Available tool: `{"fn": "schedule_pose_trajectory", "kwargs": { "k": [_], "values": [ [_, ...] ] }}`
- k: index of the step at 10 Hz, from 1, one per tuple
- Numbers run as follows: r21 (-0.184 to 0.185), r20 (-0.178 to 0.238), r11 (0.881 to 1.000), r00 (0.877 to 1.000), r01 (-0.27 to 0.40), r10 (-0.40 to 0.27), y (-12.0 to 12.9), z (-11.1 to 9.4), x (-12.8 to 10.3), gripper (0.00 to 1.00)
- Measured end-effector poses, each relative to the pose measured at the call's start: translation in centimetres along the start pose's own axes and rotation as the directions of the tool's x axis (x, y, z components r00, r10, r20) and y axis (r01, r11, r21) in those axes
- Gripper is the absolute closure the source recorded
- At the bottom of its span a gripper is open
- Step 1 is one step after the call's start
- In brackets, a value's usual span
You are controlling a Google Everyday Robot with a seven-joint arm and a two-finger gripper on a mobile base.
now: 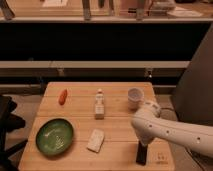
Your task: Push the eraser across the table
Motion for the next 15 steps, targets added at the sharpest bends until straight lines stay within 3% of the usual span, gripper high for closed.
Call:
{"fn": "schedule_pose_trajectory", "kwargs": {
  "k": [2, 6, 15],
  "values": [
    [-0.026, 0.030, 0.999, 0.999, -0.023, 0.024, 1.2, 1.6, 0.2, 1.00],
    [-0.068, 0.060, 0.998, 0.998, -0.012, 0.016, 1.0, 3.7, -0.7, 1.00],
    [-0.073, 0.067, 0.997, 0.998, 0.015, -0.010, 0.2, 3.2, -1.3, 1.00]
  ]
}}
